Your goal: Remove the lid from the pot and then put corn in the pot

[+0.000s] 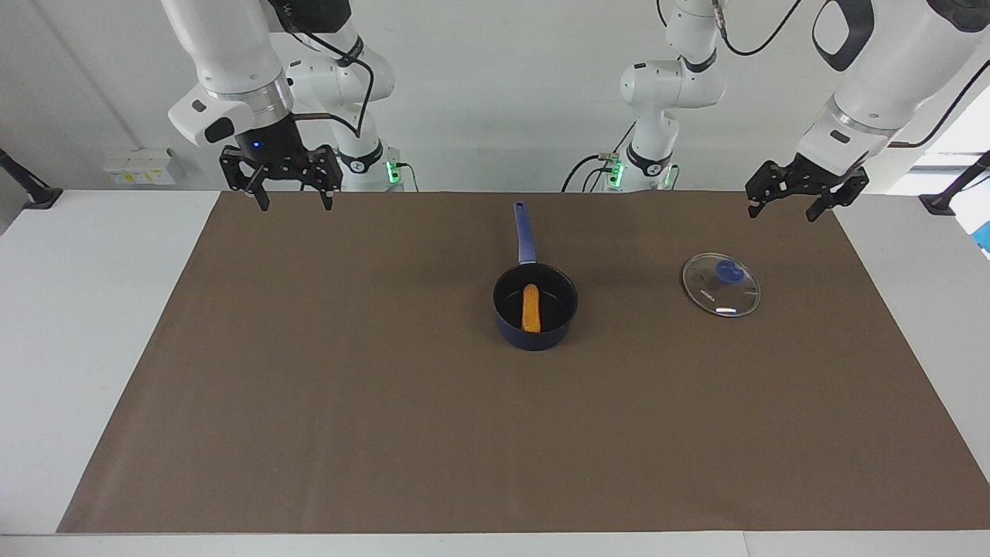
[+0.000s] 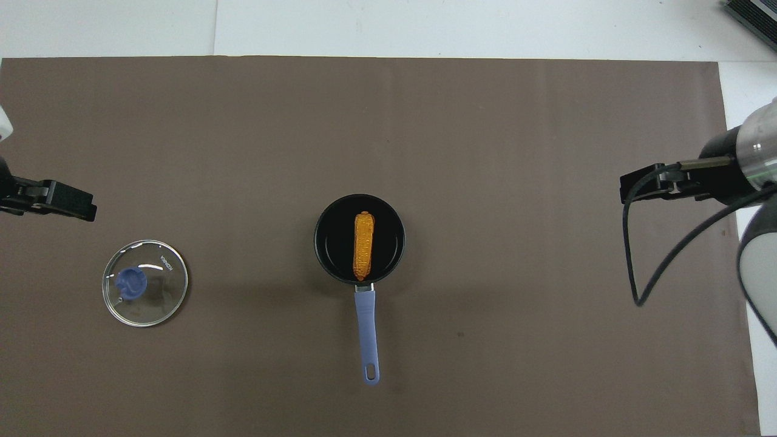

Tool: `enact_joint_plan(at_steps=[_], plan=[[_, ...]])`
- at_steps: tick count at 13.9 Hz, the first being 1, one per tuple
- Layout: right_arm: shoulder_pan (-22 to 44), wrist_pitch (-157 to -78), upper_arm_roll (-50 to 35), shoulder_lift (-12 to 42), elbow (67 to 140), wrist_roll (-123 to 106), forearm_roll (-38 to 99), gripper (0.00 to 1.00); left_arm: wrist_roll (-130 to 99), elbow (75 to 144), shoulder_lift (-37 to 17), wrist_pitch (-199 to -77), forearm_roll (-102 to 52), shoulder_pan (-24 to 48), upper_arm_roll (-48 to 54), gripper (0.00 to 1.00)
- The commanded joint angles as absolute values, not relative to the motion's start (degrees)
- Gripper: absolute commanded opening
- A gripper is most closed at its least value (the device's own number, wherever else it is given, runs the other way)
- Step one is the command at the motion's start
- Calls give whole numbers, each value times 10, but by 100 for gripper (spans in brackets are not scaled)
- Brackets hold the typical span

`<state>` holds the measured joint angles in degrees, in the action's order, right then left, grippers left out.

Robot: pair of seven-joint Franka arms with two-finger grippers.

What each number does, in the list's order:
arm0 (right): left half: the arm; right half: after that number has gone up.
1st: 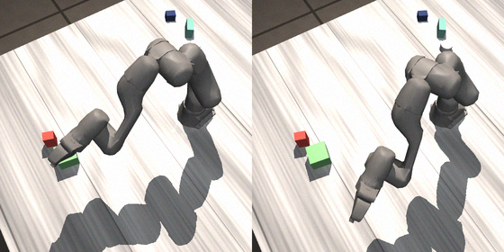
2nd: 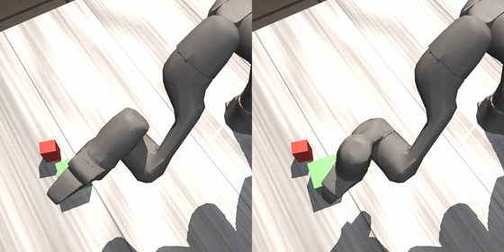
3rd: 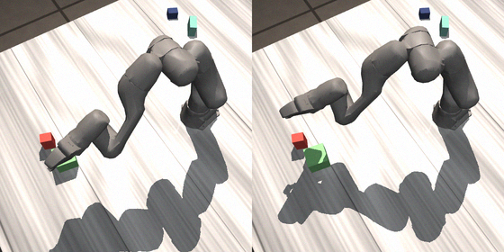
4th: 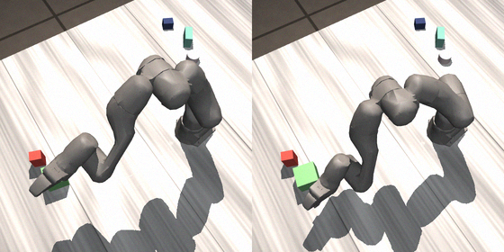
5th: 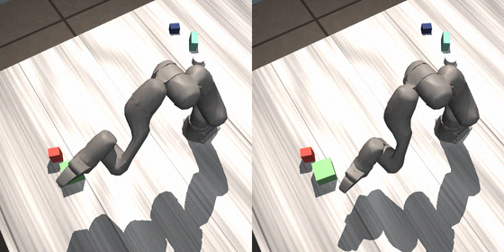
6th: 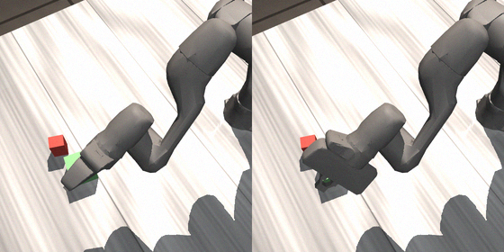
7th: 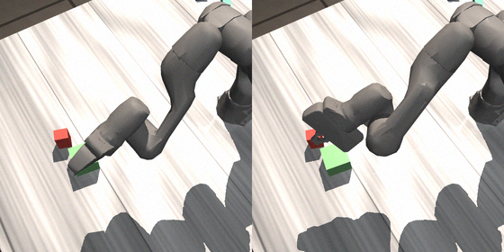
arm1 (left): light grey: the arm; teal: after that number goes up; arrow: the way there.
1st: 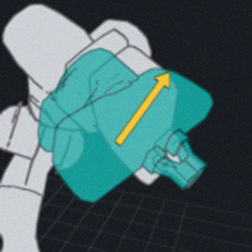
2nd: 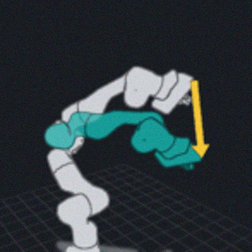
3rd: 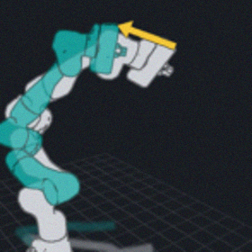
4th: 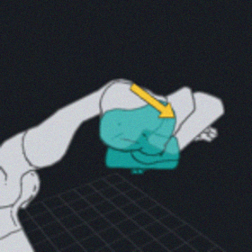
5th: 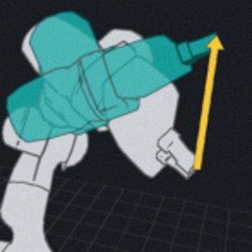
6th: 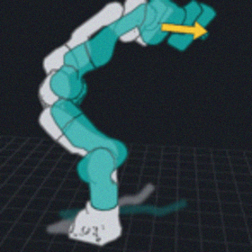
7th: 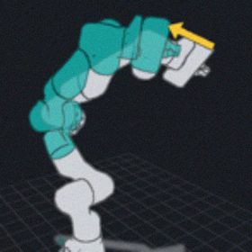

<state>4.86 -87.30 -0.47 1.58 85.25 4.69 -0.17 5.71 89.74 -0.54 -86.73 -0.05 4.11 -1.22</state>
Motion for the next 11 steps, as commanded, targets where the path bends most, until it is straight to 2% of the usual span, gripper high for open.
enact_joint_plan(at_steps=[1,7,11], plan=[[31,-874,-7,-5,878,27,18,100,64,898,-3,-860,-5,44,-14,100],[32,-818,11,-22,843,4,-10,100,65,898,-3,-860,-5,44,-15,100],[32,-846,12,-42,886,-31,-22,100,65,898,-3,-860,-5,44,-14,100]])
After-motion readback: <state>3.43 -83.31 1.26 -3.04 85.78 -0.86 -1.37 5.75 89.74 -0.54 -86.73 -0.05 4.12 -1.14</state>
